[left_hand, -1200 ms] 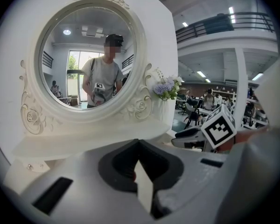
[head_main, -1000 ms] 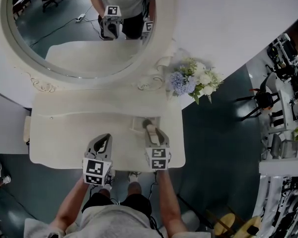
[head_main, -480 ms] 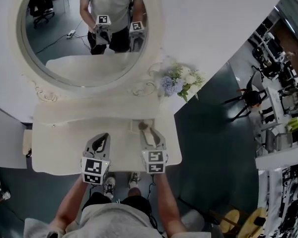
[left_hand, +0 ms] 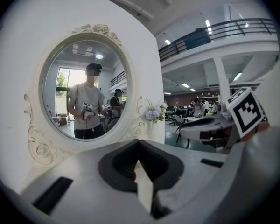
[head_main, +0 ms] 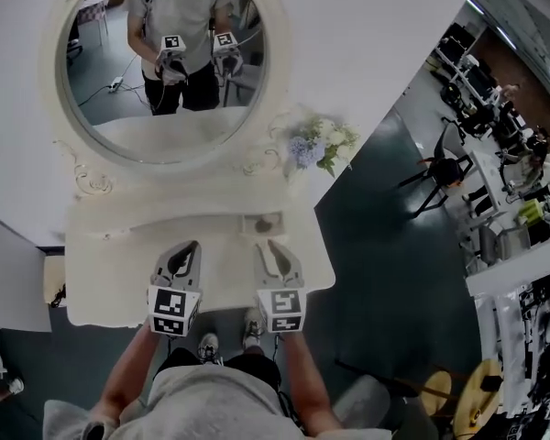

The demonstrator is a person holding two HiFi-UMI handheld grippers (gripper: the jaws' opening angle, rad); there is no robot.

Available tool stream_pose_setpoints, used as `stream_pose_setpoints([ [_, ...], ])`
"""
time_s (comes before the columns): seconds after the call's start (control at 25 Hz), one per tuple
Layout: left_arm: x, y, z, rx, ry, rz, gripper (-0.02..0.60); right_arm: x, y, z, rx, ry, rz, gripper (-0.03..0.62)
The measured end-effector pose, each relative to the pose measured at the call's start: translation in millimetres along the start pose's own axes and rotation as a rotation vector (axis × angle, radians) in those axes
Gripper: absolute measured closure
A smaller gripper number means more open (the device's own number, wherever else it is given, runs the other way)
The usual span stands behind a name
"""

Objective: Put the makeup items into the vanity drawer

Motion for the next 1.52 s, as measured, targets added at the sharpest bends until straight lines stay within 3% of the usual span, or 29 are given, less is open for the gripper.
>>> stream_pose_setpoints([
  [0.4,-35,5,-7,0.028,-0.024,-0.049,0.58,-37,40,2,-0.019,-0.049,-0.057,0.557],
  [1.52,-25,-1,-5,0.031,-0.026,-0.069,0.58,-38,35,1,-0.028,-0.033,-0.066,0.565],
])
Point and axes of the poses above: the fingertips, and each gripper's own axes: x forward along the fingers, y to its left, z out of its top, the point moved 8 cm from there along -x, backward along the fingers, and after that the axes turned 1 degree about -x, right-handed, at the moved point
